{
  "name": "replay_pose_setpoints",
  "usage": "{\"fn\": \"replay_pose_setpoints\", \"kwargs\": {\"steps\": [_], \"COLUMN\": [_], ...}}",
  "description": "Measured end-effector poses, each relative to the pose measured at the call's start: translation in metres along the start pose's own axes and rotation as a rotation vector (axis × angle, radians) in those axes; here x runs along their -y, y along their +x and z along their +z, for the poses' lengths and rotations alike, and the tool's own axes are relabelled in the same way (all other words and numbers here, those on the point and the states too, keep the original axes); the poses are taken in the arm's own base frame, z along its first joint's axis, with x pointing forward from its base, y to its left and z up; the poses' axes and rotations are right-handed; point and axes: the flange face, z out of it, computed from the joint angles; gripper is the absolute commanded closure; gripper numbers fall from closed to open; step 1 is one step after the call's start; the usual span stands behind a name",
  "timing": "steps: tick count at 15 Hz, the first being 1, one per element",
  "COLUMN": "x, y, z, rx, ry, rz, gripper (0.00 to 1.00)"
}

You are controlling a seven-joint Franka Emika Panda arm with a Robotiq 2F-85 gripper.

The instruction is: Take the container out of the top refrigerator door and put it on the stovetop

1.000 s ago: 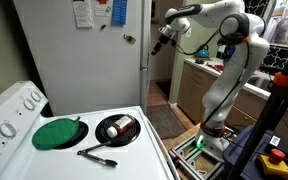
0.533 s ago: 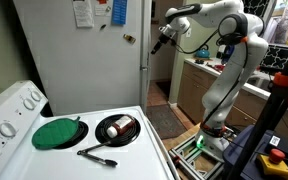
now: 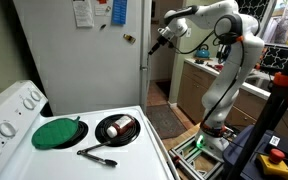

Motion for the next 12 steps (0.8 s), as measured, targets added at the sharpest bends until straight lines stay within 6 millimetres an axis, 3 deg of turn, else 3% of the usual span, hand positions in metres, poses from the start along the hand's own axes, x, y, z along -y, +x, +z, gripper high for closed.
{"fn": "replay_pose_setpoints", "kwargs": {"steps": [5,8,12], "x": [-0.012,-0.012,-0.012], "y": [-0.002,-0.002,-0.001], "z": [0.008,0.014,0.015], "rx": [-0.032,-0.037,-0.036], "ry": [0.019,0.036,0.037], "rz": [-0.007,-0.011,-0.025], "gripper": [0.69,0.91,0.92]}}
